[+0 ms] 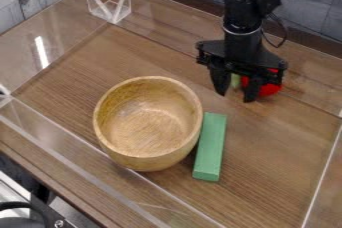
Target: Move the red fruit to the right
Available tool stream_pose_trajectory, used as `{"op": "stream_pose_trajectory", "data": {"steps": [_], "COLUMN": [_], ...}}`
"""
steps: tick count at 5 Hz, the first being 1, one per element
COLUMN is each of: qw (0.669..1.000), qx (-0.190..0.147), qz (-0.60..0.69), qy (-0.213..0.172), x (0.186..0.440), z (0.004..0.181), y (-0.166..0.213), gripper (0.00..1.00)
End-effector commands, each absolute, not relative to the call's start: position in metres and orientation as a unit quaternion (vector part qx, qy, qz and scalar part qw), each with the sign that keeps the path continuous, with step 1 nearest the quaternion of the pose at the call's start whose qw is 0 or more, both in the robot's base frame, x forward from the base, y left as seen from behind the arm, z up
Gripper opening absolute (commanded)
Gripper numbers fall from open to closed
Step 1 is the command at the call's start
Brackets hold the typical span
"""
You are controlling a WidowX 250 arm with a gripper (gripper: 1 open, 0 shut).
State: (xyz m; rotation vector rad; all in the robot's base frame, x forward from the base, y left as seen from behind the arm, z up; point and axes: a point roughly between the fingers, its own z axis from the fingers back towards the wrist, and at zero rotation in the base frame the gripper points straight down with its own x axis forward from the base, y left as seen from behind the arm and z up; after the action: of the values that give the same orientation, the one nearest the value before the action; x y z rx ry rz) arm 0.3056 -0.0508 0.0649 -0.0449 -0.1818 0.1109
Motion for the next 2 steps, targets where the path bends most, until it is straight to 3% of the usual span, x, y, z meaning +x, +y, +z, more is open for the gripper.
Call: {"op": "stream_pose_trajectory", "data": {"steps": [1,2], "qw": [0.99,0.99], "qx": [-0.028,-0.028], "qz": [0.055,0.05], "qy": [-0.126,-0.129], "x": [0.307,0.305], "z": [0.082,0.093], "y": [-0.047,-0.046], "gripper": [1.0,1.0]}}
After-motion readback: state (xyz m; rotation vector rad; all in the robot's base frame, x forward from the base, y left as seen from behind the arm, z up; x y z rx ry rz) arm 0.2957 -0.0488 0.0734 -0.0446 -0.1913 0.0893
